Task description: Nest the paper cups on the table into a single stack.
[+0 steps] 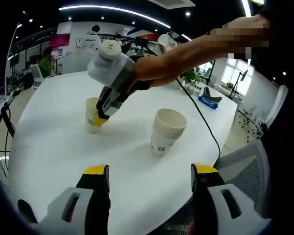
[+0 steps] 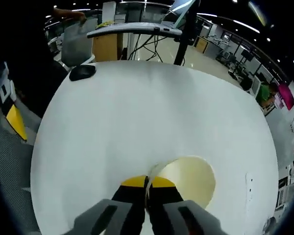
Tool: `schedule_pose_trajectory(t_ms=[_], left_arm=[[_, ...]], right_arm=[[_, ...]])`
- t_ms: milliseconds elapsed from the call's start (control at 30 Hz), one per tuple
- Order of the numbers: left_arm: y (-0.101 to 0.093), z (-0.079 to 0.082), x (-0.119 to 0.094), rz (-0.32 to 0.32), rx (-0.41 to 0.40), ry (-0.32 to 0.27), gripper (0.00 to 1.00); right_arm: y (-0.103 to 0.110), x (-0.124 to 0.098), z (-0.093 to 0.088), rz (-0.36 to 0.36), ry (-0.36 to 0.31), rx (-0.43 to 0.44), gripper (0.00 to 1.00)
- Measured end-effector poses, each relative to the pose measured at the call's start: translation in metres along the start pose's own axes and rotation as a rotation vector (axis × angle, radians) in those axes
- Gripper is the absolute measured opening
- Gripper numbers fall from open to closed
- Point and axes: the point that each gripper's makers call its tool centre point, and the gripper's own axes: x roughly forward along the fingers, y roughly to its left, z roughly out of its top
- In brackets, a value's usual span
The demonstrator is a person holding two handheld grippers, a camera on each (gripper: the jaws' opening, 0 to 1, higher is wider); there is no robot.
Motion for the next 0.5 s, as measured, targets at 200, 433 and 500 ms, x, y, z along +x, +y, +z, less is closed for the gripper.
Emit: schedule_pose_trajectory(t_ms=[200,433,500], left_arm=[[-0.001,0.001,0.0,0.001,0.006,-0.001,0.66],[-0.005,0.004,0.002,-0.006,0.018,-0.004,0.66],[-0.006,0.005,0.003,-0.009,0.024,-0.002,0.66]], right_arm=[[-0.006,-0.019,0.007,-0.021,-0.032,0.002,0.0],[-0.015,-0.036,-0.005,-0.049,-0.037,-0.004,0.0],[-0.015,-0.043,-0.005,-0.048,-0.044,0.004,0.0]])
